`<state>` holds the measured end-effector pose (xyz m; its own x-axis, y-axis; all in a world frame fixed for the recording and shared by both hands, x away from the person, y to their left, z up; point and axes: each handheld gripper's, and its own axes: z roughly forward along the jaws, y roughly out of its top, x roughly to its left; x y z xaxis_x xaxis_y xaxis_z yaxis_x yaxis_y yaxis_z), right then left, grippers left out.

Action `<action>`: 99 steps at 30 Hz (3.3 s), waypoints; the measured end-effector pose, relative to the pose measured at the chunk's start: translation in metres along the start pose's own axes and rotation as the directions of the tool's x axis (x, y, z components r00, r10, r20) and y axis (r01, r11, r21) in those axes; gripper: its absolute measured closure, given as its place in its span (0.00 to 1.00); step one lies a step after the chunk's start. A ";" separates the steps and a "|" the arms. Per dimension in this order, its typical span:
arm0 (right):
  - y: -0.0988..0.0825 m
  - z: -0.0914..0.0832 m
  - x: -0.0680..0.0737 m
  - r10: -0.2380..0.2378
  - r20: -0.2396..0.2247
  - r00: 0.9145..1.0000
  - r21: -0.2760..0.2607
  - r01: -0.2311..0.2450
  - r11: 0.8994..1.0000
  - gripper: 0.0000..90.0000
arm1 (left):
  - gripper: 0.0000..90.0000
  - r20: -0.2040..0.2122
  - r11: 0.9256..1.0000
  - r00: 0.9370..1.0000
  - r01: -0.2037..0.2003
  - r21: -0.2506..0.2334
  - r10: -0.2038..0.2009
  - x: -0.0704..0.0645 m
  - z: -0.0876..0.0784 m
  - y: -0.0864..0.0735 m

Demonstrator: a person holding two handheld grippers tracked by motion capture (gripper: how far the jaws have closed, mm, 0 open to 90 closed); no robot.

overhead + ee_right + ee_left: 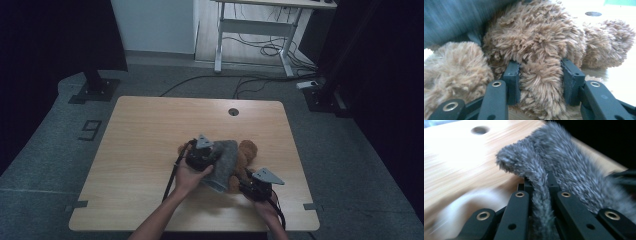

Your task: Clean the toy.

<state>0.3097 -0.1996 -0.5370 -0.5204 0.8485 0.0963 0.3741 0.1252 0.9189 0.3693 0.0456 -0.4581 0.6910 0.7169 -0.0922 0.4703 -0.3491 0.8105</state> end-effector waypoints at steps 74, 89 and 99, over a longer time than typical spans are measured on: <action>-0.004 0.010 0.011 -0.088 0.054 0.995 0.031 0.087 0.996 0.62 | 0.93 -0.113 0.965 0.974 -0.175 0.193 0.199 -0.019 0.057 0.049; -0.004 0.010 0.010 -0.049 0.039 0.998 0.022 0.048 0.999 0.61 | 0.93 -0.132 0.983 0.989 -0.041 0.178 0.065 0.033 0.019 0.037; -0.003 0.010 0.008 -0.027 0.037 0.999 0.019 0.027 0.999 0.61 | 0.94 -0.239 0.983 0.969 -0.027 0.181 0.071 0.066 -0.016 0.007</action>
<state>0.3123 -0.1885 -0.5427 -0.5014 0.8633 0.0567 0.3749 0.1577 0.9135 0.4095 0.1001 -0.4490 0.5716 0.8137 0.1059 0.5432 -0.4720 0.6943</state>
